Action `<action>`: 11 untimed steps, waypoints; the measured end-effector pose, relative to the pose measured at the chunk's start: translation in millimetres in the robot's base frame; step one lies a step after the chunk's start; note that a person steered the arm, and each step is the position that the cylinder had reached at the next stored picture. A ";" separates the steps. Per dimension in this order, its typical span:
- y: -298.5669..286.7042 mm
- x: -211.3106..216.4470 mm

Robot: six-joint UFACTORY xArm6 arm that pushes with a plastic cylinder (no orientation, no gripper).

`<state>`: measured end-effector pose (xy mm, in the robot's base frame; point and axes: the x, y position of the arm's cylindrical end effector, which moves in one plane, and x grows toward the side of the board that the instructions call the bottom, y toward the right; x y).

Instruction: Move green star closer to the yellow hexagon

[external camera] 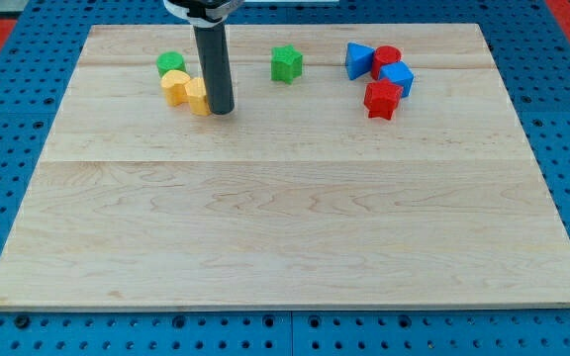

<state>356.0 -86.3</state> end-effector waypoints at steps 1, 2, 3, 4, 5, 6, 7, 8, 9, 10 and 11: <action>8.1 0.0; 56.3 -0.9; 92.2 -9.6; 111.1 -31.9; 113.9 -59.7; 113.9 -89.5; 105.8 -110.6; 85.2 -125.8; 50.5 -128.2; 18.2 -128.3; -8.7 -126.1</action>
<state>229.9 -95.0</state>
